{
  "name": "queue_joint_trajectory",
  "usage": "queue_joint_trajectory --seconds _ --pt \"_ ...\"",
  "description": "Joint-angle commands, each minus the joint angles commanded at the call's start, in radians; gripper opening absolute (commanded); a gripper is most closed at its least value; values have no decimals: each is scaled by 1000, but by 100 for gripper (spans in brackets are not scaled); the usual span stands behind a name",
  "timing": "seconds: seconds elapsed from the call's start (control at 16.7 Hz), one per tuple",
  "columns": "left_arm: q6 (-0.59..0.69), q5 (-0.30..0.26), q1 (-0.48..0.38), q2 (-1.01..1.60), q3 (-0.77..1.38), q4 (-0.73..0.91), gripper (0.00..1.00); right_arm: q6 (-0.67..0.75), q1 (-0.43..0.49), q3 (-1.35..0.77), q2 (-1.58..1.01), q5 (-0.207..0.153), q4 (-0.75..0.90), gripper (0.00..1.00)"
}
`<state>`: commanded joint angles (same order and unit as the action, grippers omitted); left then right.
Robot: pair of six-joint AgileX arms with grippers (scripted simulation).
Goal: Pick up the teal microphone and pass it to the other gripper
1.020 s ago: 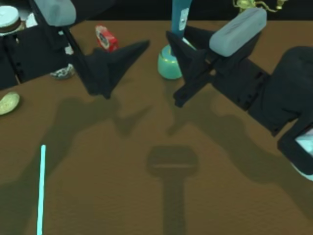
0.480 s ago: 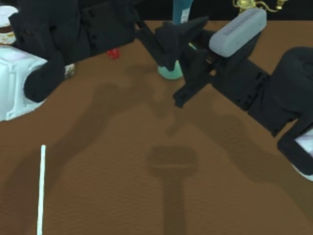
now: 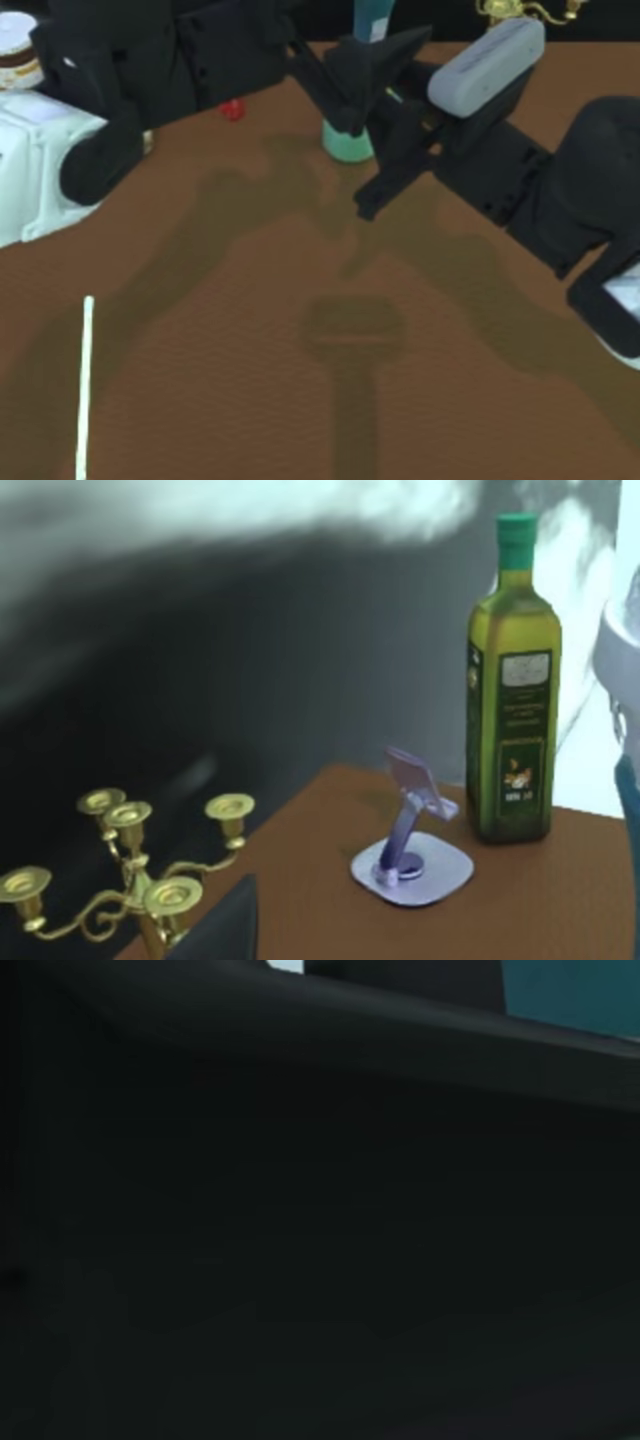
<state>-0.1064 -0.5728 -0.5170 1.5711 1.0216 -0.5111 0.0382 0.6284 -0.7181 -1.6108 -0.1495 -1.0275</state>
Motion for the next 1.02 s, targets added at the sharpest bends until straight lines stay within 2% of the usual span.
queue_joint_trajectory --seconds 0.6,1.02 --pt "0 0 0 0 0 0 2 0 0 0 0 0 0 0" --pt "0 0 0 0 0 0 0 0 0 0 0 0 0 0"
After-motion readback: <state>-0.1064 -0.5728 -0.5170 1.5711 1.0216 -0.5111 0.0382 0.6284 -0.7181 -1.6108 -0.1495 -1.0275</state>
